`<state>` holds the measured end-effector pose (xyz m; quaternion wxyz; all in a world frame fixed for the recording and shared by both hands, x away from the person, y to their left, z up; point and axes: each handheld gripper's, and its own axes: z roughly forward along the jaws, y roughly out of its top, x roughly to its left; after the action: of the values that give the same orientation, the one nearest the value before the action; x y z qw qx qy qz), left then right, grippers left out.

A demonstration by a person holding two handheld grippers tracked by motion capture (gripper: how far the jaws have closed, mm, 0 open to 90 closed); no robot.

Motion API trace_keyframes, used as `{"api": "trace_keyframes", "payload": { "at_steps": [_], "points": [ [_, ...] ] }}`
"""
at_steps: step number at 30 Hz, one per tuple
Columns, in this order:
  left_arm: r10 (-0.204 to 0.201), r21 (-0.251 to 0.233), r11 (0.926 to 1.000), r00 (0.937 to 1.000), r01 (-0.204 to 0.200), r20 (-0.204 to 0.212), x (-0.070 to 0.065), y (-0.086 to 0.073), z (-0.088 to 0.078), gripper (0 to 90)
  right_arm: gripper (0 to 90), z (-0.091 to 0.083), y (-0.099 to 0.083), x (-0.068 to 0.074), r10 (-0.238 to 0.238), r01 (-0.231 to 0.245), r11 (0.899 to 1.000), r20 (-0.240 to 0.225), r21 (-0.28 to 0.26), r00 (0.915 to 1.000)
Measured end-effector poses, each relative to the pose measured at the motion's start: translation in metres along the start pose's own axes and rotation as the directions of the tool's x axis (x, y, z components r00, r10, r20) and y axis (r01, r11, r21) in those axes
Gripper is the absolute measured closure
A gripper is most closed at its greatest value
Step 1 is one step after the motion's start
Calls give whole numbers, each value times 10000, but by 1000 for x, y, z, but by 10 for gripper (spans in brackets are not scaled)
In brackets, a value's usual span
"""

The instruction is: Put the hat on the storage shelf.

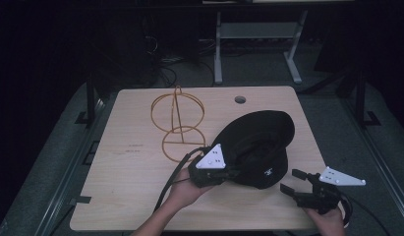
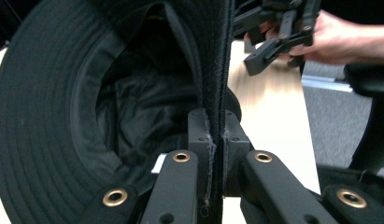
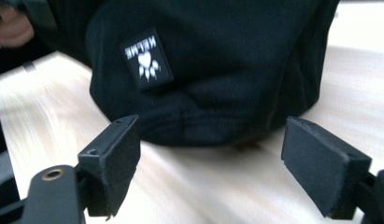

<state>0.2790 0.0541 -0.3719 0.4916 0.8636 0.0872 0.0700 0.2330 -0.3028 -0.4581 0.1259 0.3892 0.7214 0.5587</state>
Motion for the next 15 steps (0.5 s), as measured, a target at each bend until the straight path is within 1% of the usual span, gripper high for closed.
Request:
{"api": "trace_keyframes", "payload": {
  "at_steps": [1,3,4,5,8,10,12,13,14,15],
  "points": [
    [0,0,10000,10000,0,0,0,0,0,856,197,1,2,-1,28,-28,10000,-17,-75,10000],
    [-156,-277,9995,9998,159,132,3,2,-2,857,198,4,6,-4,86,-85,9999,36,-119,10000],
    [-183,-320,9993,9997,188,159,3,2,-3,857,206,5,8,-5,206,-206,9997,29,-158,9998],
    [-183,-320,9993,9997,188,159,3,2,-3,857,206,5,8,-5,206,-206,9997,29,-158,9998],
    [-303,-528,9981,9993,314,212,5,3,-5,857,229,13,12,-13,475,-473,9985,69,-265,9988],
    [-285,-557,9980,9993,299,255,5,3,-6,857,240,16,12,-16,663,-662,9971,11,-384,9978],
    [-292,-536,9981,9992,306,262,5,3,-5,857,289,21,12,-20,988,-996,9939,-185,-483,9949],
    [-292,-536,9981,9992,306,262,5,3,-5,857,289,21,12,-20,988,-996,9939,-185,-483,9949],
    [-295,-574,9979,9992,311,277,6,3,-5,857,356,25,12,-22,1049,-1067,9927,-354,-560,9939],
    [-286,-597,9978,9992,302,275,6,3,-5,857,397,27,12,-22,1052,-1074,9924,-392,-597,9937]
  ]
}}
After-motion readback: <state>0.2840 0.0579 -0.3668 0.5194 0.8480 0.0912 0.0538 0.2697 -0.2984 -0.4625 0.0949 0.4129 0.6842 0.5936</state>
